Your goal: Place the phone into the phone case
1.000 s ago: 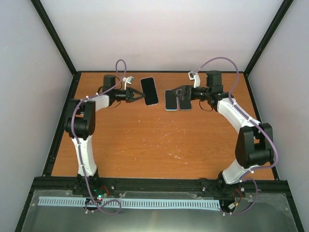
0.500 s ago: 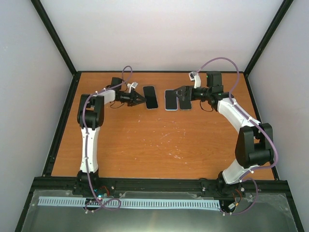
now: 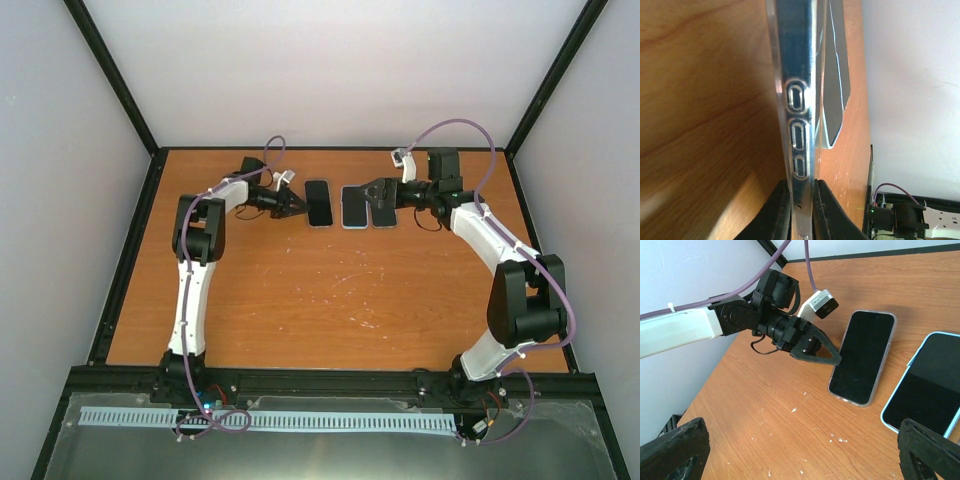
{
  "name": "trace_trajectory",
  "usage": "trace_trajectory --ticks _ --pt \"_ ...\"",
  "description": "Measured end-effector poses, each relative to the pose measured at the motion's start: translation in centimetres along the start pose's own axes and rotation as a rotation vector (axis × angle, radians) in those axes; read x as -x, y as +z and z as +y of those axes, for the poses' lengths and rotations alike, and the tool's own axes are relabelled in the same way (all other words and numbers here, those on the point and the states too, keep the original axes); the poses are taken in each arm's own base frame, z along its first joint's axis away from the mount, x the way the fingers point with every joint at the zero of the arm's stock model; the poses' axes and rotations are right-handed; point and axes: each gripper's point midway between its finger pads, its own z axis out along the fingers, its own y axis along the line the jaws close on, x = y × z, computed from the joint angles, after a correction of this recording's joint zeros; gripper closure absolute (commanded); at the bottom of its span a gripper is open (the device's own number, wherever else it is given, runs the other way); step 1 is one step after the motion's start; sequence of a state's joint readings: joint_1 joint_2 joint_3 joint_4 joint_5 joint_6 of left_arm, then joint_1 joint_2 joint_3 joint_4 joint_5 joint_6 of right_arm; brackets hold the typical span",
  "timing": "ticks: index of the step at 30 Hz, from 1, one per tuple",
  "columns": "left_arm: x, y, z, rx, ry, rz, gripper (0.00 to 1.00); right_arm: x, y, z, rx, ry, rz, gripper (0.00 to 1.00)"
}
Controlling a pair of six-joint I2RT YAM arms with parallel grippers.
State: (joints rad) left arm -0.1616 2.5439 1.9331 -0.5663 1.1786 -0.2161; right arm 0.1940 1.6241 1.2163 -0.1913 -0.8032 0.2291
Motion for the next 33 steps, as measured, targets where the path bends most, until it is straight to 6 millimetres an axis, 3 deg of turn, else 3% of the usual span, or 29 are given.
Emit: trace_trajectory --ticks 10,15,18,20,23,25,29,33 --pt "-0.1 1.2 0.0 0.031 0.011 0.024 0.64 -0.1 0.0 -0.1 -0.005 -0.003 0.002 0.00" --pt "0.0 0.9 0.1 0.072 0.036 0.021 0.38 -0.3 0.0 -0.4 -0.021 -0.015 0.011 0.00" --pt "0.5 -0.3 -0.6 0.125 0.087 -0.003 0.08 -0.5 -0.3 -1.1 -0.048 -0.022 0.015 0.00" --pt "0.5 -1.4 -1.4 0.158 0.112 -0.021 0.00 -0.3 -0.8 -1.6 -0.071 -0.026 0.007 0.00" --pt "0.6 -4.3 -3.0 0.198 0.150 -0.072 0.00 0.9 -2.6 -2.7 -0.122 -0.038 -0.034 0.00" --pt "1.0 -7.3 -4.3 0.230 0.187 -0.131 0.00 1.9 -4.2 -3.4 -0.164 -0.054 -0.074 0.00" --pt "1.7 -14.4 -7.2 0.302 0.284 -0.284 0.00 4.0 -7.8 -4.4 -0.254 -0.100 -0.157 0.00" --pt "0.9 -20.9 -9.6 0.374 0.353 -0.425 0.00 4.8 -10.9 -5.6 -0.329 -0.121 -0.216 0.00"
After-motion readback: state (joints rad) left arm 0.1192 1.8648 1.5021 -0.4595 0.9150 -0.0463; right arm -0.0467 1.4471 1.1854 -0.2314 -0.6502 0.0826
